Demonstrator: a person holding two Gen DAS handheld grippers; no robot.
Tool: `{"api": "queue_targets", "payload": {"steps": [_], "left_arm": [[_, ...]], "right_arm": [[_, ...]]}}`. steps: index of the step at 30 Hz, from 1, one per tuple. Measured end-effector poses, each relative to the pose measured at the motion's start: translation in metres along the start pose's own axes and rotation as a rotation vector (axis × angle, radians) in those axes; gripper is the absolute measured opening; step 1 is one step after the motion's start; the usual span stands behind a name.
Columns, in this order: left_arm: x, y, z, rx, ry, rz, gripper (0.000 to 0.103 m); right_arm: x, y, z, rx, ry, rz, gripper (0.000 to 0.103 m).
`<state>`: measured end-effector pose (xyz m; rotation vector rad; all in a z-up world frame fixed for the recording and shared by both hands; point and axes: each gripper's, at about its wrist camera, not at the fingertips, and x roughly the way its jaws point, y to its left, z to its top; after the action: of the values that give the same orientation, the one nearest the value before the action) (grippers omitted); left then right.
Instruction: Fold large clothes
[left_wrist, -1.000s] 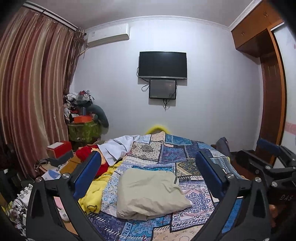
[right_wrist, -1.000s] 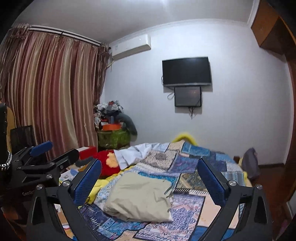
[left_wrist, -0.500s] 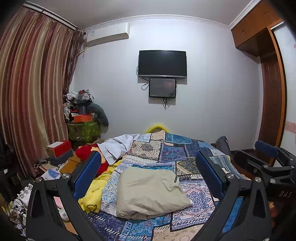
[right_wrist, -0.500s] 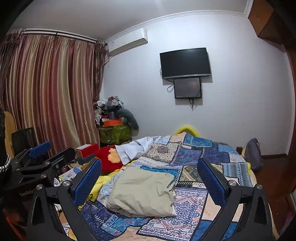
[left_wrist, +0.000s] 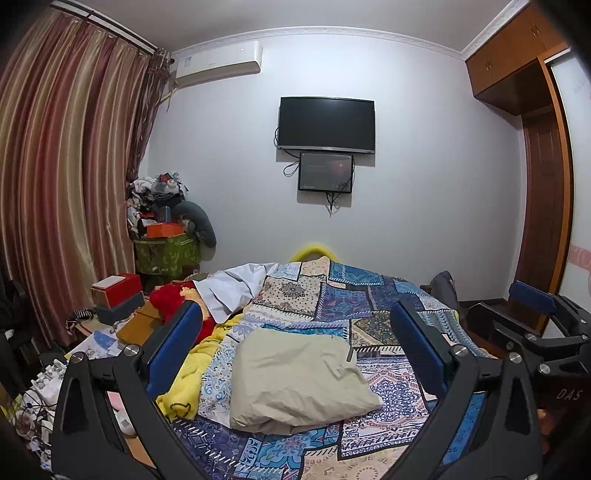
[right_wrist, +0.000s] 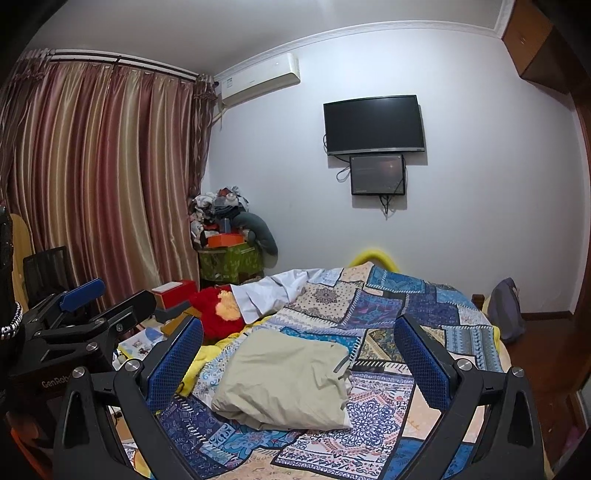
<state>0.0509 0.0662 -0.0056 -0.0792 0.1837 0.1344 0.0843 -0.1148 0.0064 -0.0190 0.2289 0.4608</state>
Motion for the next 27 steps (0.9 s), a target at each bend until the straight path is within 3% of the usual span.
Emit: {"api": "queue_targets", "payload": {"steps": [12,27], "left_arm": [[-0.0004,-0.0003,0.0,-0.003,0.001,-0.002,0.103],[0.0021,0.0021,-0.0003,0.008,0.028,-0.063,0.103]], "right_arm": [[0.0012,-0.0025,-0.0012,-0.002,-0.002,0.001,0.103],[0.0011,-0.0063,-0.0023,0.011,-0.006,-0.014,0.103]]}}
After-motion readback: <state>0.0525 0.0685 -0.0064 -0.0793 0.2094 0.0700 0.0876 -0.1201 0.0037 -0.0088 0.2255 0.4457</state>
